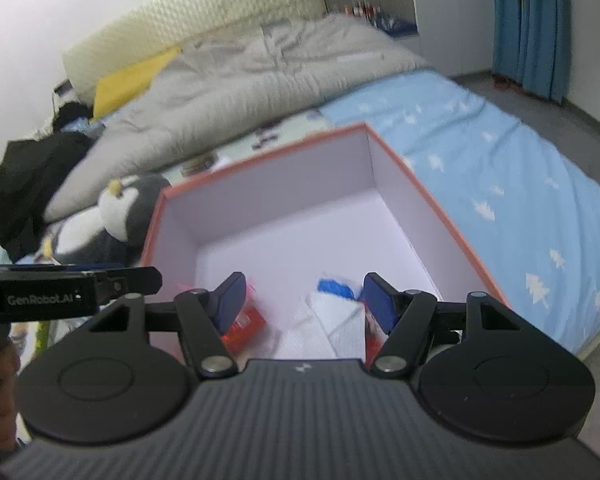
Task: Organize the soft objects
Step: 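Carry both toys over the pink box and open both tools, then move both tools back toward the blue face mask on the bed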
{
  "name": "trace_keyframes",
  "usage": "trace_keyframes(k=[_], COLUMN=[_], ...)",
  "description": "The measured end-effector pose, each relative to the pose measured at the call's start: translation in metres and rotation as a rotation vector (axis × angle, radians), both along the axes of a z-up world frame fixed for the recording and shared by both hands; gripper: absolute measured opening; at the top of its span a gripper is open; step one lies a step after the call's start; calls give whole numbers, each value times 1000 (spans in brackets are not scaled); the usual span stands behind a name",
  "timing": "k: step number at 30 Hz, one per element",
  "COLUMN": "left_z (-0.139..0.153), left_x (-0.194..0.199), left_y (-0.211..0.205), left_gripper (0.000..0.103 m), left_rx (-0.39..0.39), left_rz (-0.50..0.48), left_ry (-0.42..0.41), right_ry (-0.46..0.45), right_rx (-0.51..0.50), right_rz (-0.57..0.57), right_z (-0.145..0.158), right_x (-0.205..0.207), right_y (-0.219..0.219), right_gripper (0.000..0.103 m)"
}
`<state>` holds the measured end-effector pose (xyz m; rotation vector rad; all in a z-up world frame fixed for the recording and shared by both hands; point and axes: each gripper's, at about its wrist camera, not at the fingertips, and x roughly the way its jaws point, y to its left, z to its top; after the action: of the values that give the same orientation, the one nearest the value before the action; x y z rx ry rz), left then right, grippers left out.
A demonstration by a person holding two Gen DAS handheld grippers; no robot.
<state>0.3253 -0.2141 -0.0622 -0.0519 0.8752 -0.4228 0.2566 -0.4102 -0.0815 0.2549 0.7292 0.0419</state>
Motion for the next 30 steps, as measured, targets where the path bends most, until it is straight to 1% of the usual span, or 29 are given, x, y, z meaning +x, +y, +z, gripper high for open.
trace_keyframes(k=[9, 11, 14, 18, 23, 28, 30], left_z=[34, 38, 41, 41, 35, 27, 25], left_x=[-30, -35, -42, -53, -70, -93, -99], left_y=[28, 38, 52, 70, 93, 115, 125], left_gripper=[53, 53, 53, 53, 53, 53, 53], left_rx=[-48, -79, -94, -75, -77, -47, -46], left_rz=[25, 25, 47, 72, 107, 152, 171], left_ry=[-95, -99, -107, -136, -152, -204, -213], right_ry=[-149, -174, -237, -262, -273, -281, -286], right_rx=[-35, -41, -34, -36, -37, -42, -46], right_rz=[51, 68, 87, 117, 149, 194, 213], right_z=[36, 41, 48, 49, 42, 36, 33], right_x=[-25, -30, -39, -45, -52, -60, -63], right_y=[22, 29, 37, 50, 72, 94, 103], right_gripper=[68, 68, 68, 68, 68, 68, 68])
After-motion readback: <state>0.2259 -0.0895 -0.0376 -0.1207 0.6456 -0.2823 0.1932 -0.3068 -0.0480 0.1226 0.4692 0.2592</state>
